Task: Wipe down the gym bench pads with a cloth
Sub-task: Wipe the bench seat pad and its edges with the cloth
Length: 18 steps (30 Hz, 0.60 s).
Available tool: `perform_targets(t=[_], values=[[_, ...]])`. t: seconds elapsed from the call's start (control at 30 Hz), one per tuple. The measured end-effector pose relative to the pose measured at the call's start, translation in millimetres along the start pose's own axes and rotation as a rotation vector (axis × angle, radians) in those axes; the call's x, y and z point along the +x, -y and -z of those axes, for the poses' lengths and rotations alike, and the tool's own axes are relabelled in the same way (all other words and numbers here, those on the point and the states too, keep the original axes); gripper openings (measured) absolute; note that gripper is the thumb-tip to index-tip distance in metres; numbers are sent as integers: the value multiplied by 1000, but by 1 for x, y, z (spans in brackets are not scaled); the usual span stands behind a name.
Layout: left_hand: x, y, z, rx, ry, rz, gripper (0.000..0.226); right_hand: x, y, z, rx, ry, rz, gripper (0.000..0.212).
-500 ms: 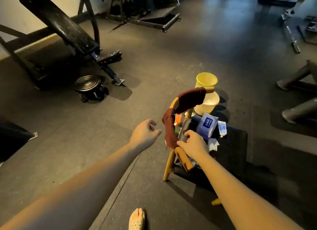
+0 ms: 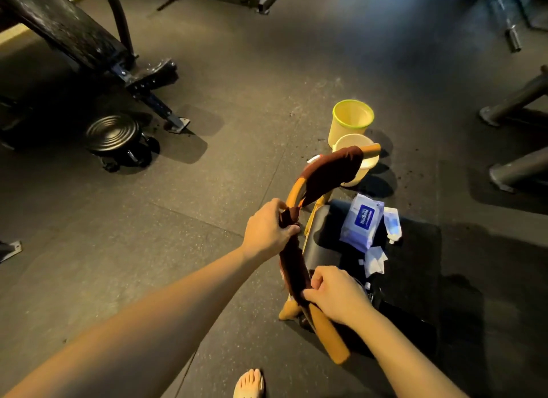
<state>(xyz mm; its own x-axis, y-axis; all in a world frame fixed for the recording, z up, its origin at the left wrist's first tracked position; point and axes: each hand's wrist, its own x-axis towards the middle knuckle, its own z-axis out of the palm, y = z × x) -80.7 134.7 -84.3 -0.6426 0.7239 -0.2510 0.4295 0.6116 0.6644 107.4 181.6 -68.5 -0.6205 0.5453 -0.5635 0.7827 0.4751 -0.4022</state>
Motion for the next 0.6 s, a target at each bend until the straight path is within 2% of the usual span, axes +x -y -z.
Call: perform_targets(t=[0.13,0.23,0.3,0.4,0.47,0.6], values=[[4,-9,9,31,133,96,26,10,-6,15,101,226,20,25],[-1,-19,37,-131,168,155,21,12,-8,43,256,317,-24,23],[-13,-23,67,-387,118,217,21,13,-2,72,337,278,9,21],[-44,-31,124,-666,13,234,24,11,24,121,377,102,197,17],[-69,-39,165,-809,-75,227,26,4,54,155,430,21,331,15],[-115,-52,240,-1030,-292,200,10,-10,128,208,567,-34,552,19]])
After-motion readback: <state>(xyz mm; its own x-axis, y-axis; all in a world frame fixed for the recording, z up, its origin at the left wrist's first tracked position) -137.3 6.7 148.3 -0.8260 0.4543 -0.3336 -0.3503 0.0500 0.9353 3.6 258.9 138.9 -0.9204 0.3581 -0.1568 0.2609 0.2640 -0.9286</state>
